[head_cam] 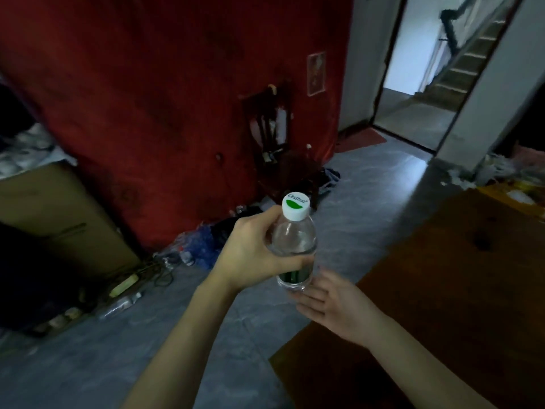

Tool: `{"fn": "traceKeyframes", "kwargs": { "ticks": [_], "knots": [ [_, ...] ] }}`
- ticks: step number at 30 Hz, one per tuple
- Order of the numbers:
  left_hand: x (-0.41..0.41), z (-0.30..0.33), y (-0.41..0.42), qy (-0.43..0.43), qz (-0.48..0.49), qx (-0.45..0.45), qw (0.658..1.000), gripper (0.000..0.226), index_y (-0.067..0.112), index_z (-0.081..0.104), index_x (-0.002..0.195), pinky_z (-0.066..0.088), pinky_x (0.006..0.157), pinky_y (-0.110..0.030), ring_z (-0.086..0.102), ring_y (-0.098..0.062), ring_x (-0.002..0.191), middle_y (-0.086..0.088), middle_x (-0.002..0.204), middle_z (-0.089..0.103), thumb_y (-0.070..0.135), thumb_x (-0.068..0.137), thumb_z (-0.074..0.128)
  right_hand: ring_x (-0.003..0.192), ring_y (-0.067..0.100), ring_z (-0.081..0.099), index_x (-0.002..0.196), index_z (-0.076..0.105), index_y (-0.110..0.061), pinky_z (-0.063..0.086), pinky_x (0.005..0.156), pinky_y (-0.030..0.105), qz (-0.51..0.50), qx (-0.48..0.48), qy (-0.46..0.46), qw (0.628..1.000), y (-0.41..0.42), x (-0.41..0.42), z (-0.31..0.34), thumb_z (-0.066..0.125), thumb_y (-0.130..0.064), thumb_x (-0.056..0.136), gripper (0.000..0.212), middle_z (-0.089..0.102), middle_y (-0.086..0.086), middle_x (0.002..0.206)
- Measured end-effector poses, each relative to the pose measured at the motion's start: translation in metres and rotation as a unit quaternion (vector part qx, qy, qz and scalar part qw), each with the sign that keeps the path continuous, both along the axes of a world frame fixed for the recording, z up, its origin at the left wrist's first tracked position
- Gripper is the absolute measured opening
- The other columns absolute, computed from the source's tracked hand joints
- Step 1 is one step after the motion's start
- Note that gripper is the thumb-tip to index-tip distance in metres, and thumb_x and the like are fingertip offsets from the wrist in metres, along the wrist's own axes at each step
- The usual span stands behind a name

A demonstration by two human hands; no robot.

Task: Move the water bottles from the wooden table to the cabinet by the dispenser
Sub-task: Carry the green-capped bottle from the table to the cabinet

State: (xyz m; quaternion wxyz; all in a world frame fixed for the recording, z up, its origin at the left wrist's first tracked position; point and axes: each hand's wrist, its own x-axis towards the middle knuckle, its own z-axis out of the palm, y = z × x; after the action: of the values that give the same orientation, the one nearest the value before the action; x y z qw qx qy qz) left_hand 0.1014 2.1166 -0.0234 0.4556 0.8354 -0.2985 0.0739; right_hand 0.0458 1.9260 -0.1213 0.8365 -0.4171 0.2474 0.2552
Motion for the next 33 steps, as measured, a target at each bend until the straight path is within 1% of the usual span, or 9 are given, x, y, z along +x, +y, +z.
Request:
{"fn": "traceKeyframes", "kwargs": {
  "ticks": [4, 8, 11, 13, 15, 18, 21, 28, 33],
  "knots": [
    [-0.012, 0.008, 0.068, -0.006, 0.076, -0.004, 0.997, 0.054, 0.022, 0.068, 0.110, 0.060, 0.073, -0.033, 0.073, -0.008, 0.088, 0.012, 0.095, 0.075, 0.045, 0.066, 0.091, 0.113, 0.031, 0.065, 0.132, 0.055, -0.002, 0.052, 0.089, 0.040, 0.070, -0.023, 0.000, 0.997, 0.065, 0.018, 0.021, 0.050, -0.040, 0.099, 0.050, 0.070, 0.020, 0.119],
    [-0.037, 0.018, 0.149, -0.027, 0.156, -0.018, 0.987, 0.050, 0.034, 0.065, 0.107, 0.058, 0.073, -0.020, 0.072, -0.002, 0.089, 0.019, 0.098, 0.073, 0.048, 0.065, 0.089, 0.113, 0.033, 0.065, 0.127, 0.056, 0.000, 0.051, 0.087, 0.039, 0.141, -0.034, -0.007, 0.989, 0.144, 0.024, 0.039, 0.051, -0.043, 0.097, 0.053, 0.070, 0.022, 0.117],
    [-0.064, 0.022, 0.215, -0.025, 0.217, -0.017, 0.976, 0.049, 0.028, 0.067, 0.105, 0.061, 0.073, -0.031, 0.074, -0.007, 0.087, 0.015, 0.094, 0.075, 0.046, 0.066, 0.091, 0.117, 0.034, 0.062, 0.128, 0.057, 0.001, 0.048, 0.097, 0.040, 0.203, -0.044, -0.015, 0.978, 0.212, 0.019, 0.048, 0.048, -0.046, 0.097, 0.057, 0.068, 0.023, 0.120],
    [-0.084, 0.025, 0.257, -0.027, 0.253, -0.016, 0.967, 0.050, 0.024, 0.068, 0.105, 0.060, 0.071, -0.034, 0.074, -0.010, 0.083, 0.013, 0.090, 0.075, 0.045, 0.067, 0.092, 0.119, 0.035, 0.061, 0.129, 0.058, 0.002, 0.043, 0.106, 0.042, 0.237, -0.047, -0.021, 0.970, 0.256, 0.012, 0.051, 0.048, -0.048, 0.096, 0.060, 0.068, 0.023, 0.120],
    [-0.108, 0.028, 0.303, -0.022, 0.288, -0.014, 0.957, 0.049, 0.023, 0.068, 0.102, 0.059, 0.070, -0.035, 0.074, -0.010, 0.081, 0.012, 0.087, 0.074, 0.048, 0.066, 0.091, 0.117, 0.035, 0.062, 0.127, 0.059, 0.003, 0.043, 0.105, 0.042, 0.273, -0.043, -0.024, 0.961, 0.307, -0.001, 0.053, 0.049, -0.049, 0.095, 0.061, 0.070, 0.024, 0.116],
    [-0.147, 0.032, 0.368, -0.021, 0.345, 0.002, 0.938, 0.053, 0.019, 0.067, 0.097, 0.057, 0.068, -0.041, 0.072, -0.015, 0.075, 0.008, 0.081, 0.073, 0.056, 0.064, 0.088, 0.106, 0.034, 0.066, 0.125, 0.059, 0.005, 0.048, 0.093, 0.040, 0.336, -0.037, -0.030, 0.941, 0.383, -0.024, 0.055, 0.050, -0.049, 0.094, 0.063, 0.070, 0.025, 0.115],
    [-0.190, 0.033, 0.427, -0.020, 0.405, 0.017, 0.914, 0.053, 0.021, 0.067, 0.097, 0.055, 0.067, -0.037, 0.071, -0.012, 0.076, 0.011, 0.081, 0.071, 0.057, 0.063, 0.086, 0.097, 0.033, 0.067, 0.126, 0.058, 0.006, 0.050, 0.082, 0.038, 0.394, -0.029, -0.027, 0.918, 0.455, -0.047, 0.056, 0.049, -0.048, 0.094, 0.064, 0.069, 0.026, 0.114],
    [-0.298, 0.033, 0.534, -0.004, 0.558, 0.003, 0.830, 0.052, 0.022, 0.070, 0.101, 0.058, 0.070, -0.032, 0.073, -0.007, 0.078, 0.012, 0.082, 0.074, 0.054, 0.063, 0.085, 0.106, 0.034, 0.063, 0.126, 0.057, 0.006, 0.047, 0.090, 0.039, 0.553, -0.034, -0.012, 0.833, 0.587, -0.104, 0.057, 0.043, -0.053, 0.096, 0.068, 0.064, 0.027, 0.125],
    [-0.345, 0.034, 0.569, 0.005, 0.642, 0.018, 0.767, 0.043, 0.029, 0.065, 0.090, 0.058, 0.066, -0.032, 0.070, -0.004, 0.073, 0.018, 0.079, 0.071, 0.058, 0.062, 0.082, 0.097, 0.029, 0.066, 0.129, 0.055, 0.005, 0.050, 0.084, 0.035, 0.636, -0.038, -0.015, 0.770, 0.653, -0.135, 0.057, 0.038, -0.049, 0.097, 0.066, 0.064, 0.025, 0.125]
  ]
}}
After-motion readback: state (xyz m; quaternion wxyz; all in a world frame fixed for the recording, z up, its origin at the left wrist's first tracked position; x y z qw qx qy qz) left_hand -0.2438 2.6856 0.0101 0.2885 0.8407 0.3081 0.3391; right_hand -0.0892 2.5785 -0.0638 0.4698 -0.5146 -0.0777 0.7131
